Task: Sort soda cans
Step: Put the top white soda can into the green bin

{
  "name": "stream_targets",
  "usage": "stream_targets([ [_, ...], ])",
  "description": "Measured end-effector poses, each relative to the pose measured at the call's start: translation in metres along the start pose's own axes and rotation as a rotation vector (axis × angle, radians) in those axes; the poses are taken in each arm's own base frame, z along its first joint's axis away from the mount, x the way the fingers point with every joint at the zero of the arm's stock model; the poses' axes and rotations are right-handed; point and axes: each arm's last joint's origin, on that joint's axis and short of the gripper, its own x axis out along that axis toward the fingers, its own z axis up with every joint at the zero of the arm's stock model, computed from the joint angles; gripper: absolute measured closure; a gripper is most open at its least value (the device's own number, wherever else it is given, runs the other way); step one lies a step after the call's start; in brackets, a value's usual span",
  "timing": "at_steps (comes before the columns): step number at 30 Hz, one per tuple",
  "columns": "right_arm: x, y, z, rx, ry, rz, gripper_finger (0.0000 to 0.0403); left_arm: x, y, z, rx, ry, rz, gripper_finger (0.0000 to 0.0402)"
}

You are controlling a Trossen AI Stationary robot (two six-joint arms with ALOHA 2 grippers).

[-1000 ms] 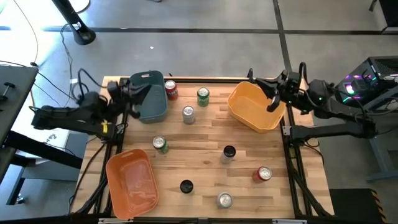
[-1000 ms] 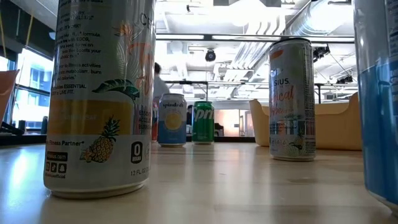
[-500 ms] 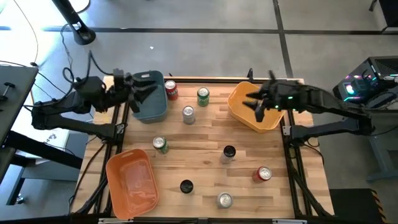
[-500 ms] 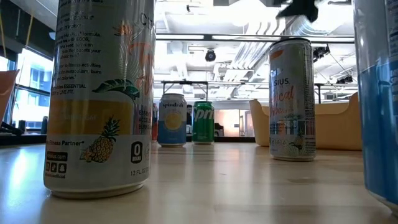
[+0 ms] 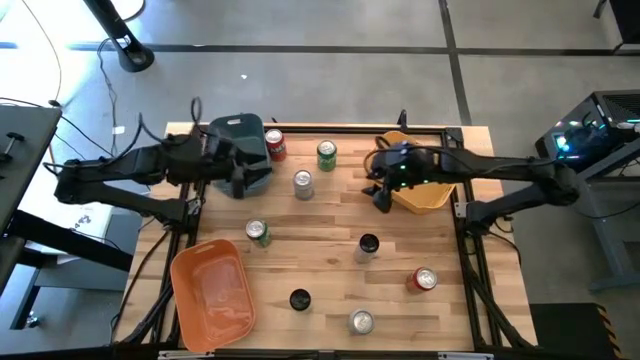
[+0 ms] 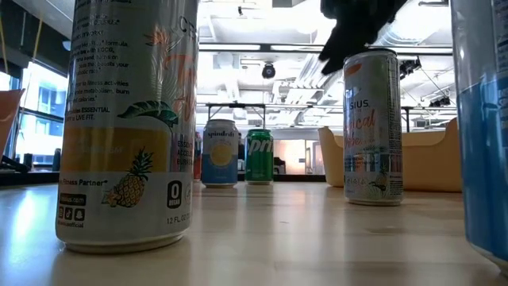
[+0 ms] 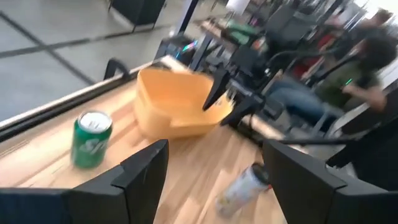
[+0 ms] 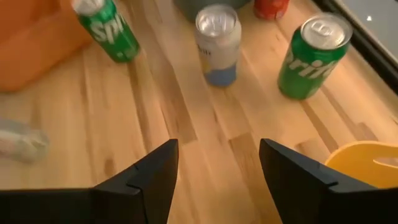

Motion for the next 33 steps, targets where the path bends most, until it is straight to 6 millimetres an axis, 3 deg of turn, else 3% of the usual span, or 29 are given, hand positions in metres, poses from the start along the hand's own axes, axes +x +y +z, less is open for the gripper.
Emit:
stream_targets([
  [3, 0.011, 0.001, 0.002, -0.005, 0.002, 0.007, 0.0182, 0.019, 0.001, -0.011, 0.052, 0.093, 0.06, 0.0148],
  [7, 0.012, 0.001, 0.005, -0.021, -0.023, 0.015, 0.0182, 0.057, 0.0, -0.031, 0.157, 0.247, 0.098, 0.0149],
  [12, -0.01, -0.005, 0.008, -0.004, -0.096, -0.013, 0.0182, 0.105, 0.005, -0.058, 0.322, 0.392, 0.163, 0.0149],
  [17, -0.031, -0.006, 0.007, 0.052, -0.152, -0.011, 0.0182, 0.133, 0.017, -0.074, 0.3, 0.464, 0.245, 0.0149],
  [22, -0.041, -0.006, 0.006, 0.069, -0.177, -0.034, 0.0182, 0.139, 0.021, -0.077, 0.22, 0.497, 0.241, 0.0149],
  [33, -0.041, -0.006, 0.005, 0.06, -0.176, -0.047, 0.0182, 0.128, 0.029, -0.051, 0.289, 0.412, 0.215, 0.0147],
])
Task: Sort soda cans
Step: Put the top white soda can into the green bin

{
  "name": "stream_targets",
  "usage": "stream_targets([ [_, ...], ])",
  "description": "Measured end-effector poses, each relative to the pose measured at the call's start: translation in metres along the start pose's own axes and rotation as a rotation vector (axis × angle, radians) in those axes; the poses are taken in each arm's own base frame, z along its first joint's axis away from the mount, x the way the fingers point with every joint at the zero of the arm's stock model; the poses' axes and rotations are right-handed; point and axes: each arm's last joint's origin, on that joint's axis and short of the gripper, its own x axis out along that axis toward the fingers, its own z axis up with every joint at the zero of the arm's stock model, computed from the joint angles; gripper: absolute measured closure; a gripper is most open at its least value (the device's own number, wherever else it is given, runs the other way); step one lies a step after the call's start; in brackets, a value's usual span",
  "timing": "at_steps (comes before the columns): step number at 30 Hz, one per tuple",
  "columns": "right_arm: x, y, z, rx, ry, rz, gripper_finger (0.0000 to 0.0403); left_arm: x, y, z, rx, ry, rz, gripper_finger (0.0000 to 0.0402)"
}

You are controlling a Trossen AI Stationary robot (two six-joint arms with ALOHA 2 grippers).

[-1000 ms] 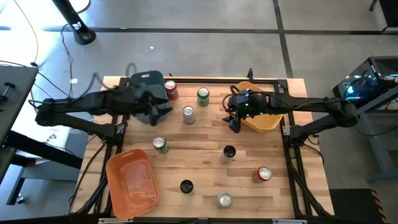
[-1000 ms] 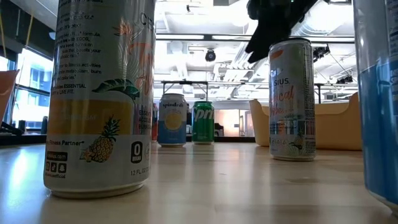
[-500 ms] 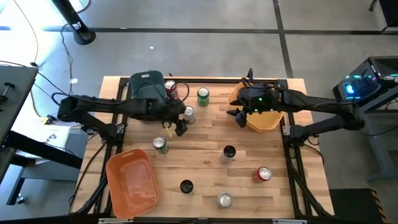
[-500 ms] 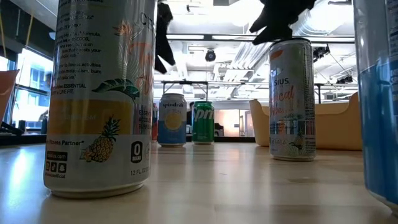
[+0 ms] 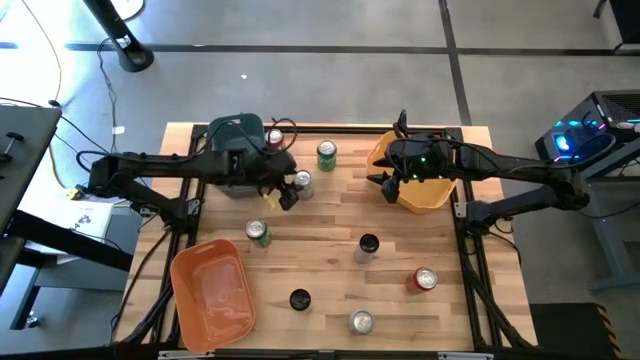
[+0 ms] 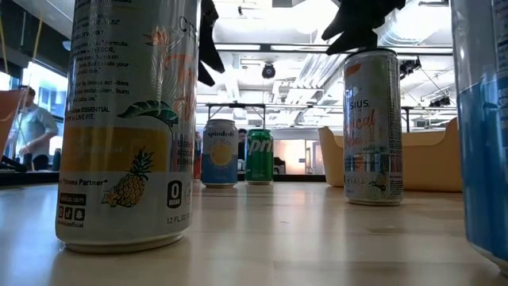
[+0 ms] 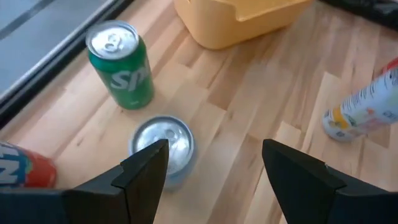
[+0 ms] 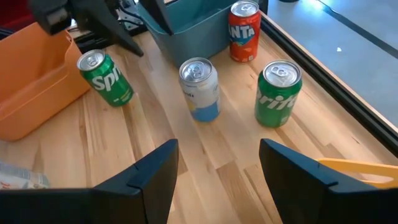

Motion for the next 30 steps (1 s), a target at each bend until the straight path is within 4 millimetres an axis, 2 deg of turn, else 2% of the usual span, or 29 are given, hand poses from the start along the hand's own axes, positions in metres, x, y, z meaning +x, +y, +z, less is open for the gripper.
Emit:
stream_targets([
  [4, 0.0, 0.0, 0.0, -0.001, -0.003, -0.01, 0.0182, -0.005, 0.008, 0.01, -0.032, -0.008, -0.044, 0.0121],
  [9, 0.0, 0.0, 0.0, -0.002, -0.004, -0.015, 0.0182, -0.012, 0.013, 0.017, -0.059, 0.027, -0.077, 0.0054],
  [13, 0.0, 0.0, 0.0, -0.019, -0.005, -0.017, 0.0182, -0.017, 0.013, 0.022, 0.013, 0.021, -0.079, 0.0009],
  [16, 0.0, 0.0, 0.0, -0.02, -0.005, -0.017, 0.0182, -0.017, 0.013, 0.024, 0.07, -0.007, -0.084, 0.0007],
  [22, 0.0, -0.001, 0.0, -0.02, -0.005, -0.023, 0.0182, -0.015, 0.013, 0.023, 0.041, -0.012, -0.07, 0.0008],
  [27, 0.001, -0.002, 0.001, -0.02, -0.017, -0.07, 0.0182, -0.002, 0.018, 0.015, 0.139, 0.024, 0.041, 0.0007],
  [30, 0.001, -0.002, 0.002, -0.022, -0.027, -0.07, 0.0182, 0.008, 0.021, 0.019, 0.12, 0.009, 0.014, 0.0007],
])
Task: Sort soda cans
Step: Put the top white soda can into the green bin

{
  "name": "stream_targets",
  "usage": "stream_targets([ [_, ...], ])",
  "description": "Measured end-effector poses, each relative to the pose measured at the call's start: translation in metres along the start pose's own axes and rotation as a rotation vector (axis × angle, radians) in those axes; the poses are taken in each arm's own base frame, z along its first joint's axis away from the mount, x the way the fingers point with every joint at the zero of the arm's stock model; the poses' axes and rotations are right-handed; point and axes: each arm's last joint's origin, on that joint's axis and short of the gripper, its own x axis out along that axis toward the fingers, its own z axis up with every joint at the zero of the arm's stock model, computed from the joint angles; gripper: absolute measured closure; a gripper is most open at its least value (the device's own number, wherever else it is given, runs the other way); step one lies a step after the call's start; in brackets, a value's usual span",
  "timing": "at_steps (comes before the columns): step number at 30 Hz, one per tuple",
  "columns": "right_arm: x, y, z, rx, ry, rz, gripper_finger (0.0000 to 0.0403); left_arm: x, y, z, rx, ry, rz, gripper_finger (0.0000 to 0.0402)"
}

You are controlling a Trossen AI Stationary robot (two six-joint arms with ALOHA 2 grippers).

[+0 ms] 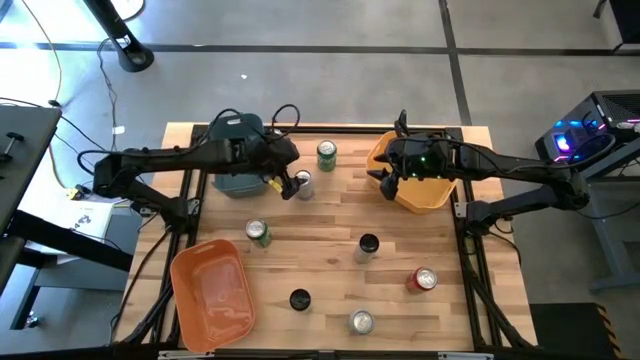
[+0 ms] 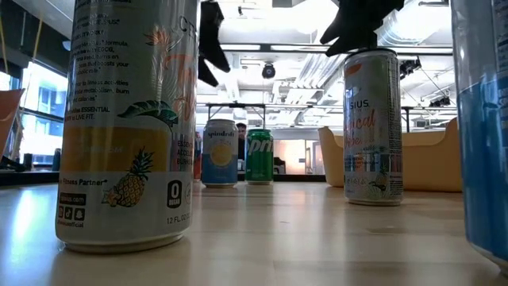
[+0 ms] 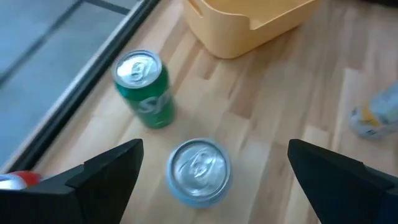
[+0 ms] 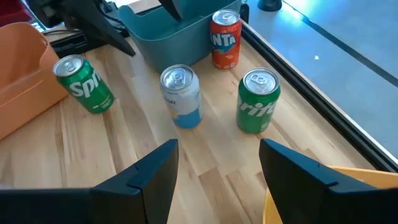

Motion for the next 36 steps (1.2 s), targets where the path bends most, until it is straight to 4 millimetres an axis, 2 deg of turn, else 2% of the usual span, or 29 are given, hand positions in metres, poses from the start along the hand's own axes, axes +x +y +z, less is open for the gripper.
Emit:
stream_targets([
  [8, 0.0, 0.0, 0.001, 0.009, -0.013, 0.003, 0.0182, 0.034, 0.01, -0.001, -0.21, 0.133, 0.034, 0.0007],
  [12, 0.0, 0.0, 0.003, 0.014, -0.03, 0.004, 0.0182, 0.043, 0.009, 0.004, -0.177, 0.148, 0.033, 0.0007],
  [19, 0.001, 0.001, 0.006, 0.03, -0.057, 0.011, 0.0182, 0.071, 0.007, -0.006, -0.121, 0.324, 0.066, 0.0007],
  [24, 0.007, 0.002, 0.005, 0.043, -0.041, 0.007, 0.0182, 0.082, 0.006, -0.005, -0.101, 0.373, 0.12, 0.0007],
  [30, 0.02, 0.003, 0.003, 0.052, -0.006, 0.001, 0.0182, 0.098, 0.007, -0.015, -0.111, 0.445, 0.105, 0.0007],
  [36, 0.019, 0.004, 0.006, 0.05, -0.039, 0.009, 0.0182, 0.105, 0.007, -0.018, -0.095, 0.456, 0.1, 0.0009],
])
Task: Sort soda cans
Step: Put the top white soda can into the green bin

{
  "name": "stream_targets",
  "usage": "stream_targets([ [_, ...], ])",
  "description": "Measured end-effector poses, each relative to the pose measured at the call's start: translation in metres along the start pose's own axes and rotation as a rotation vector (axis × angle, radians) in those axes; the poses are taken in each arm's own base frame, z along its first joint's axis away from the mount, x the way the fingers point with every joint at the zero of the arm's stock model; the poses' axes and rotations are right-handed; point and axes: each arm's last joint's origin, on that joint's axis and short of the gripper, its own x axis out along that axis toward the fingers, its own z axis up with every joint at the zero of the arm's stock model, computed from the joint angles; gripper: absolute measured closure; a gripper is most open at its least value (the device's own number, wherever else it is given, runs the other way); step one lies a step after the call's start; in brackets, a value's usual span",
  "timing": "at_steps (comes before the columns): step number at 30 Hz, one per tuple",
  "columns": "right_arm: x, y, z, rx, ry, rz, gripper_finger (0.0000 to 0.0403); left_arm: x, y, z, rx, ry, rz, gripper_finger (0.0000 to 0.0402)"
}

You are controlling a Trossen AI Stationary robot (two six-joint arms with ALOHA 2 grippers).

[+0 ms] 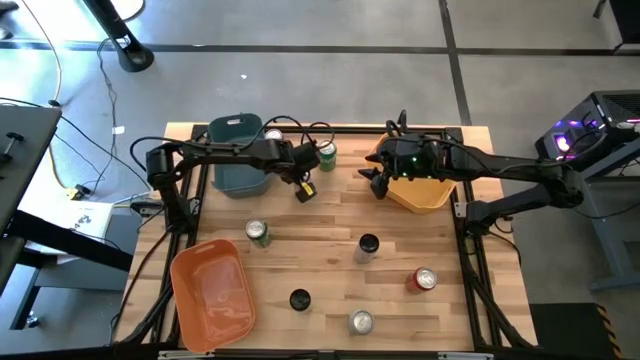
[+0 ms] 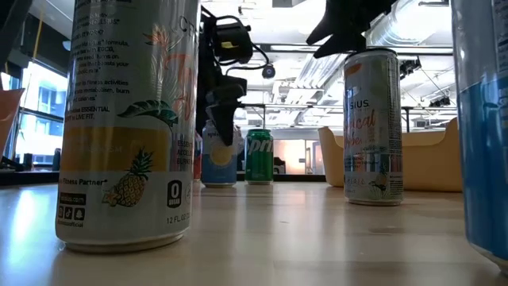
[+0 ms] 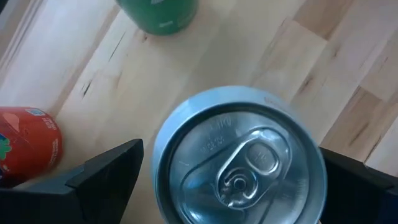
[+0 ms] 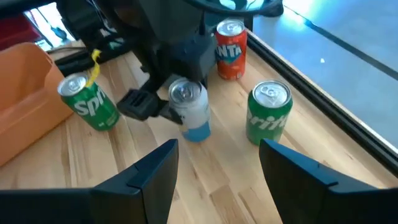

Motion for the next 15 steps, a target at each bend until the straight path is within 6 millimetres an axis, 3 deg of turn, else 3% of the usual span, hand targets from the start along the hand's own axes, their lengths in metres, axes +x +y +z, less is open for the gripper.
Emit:
stream_targets([
  [4, -0.0005, 0.0004, 0.002, -0.022, -0.021, 0.005, 0.0182, 0.0012, 0.0002, -0.0019, 0.009, 0.011, -0.001, 0.0037],
  [9, -0.0014, 0.0003, 0.0022, -0.039, -0.023, 0.005, 0.0182, 0.0013, 0.0003, -0.0019, 0.008, 0.01, 0.003, 0.0124],
  [15, -0.0069, -0.0002, 0.0037, -0.053, -0.041, 0.008, 0.0182, -0.0076, 0.0018, -0.0018, 0.008, -0.019, 0.014, 0.0126],
])
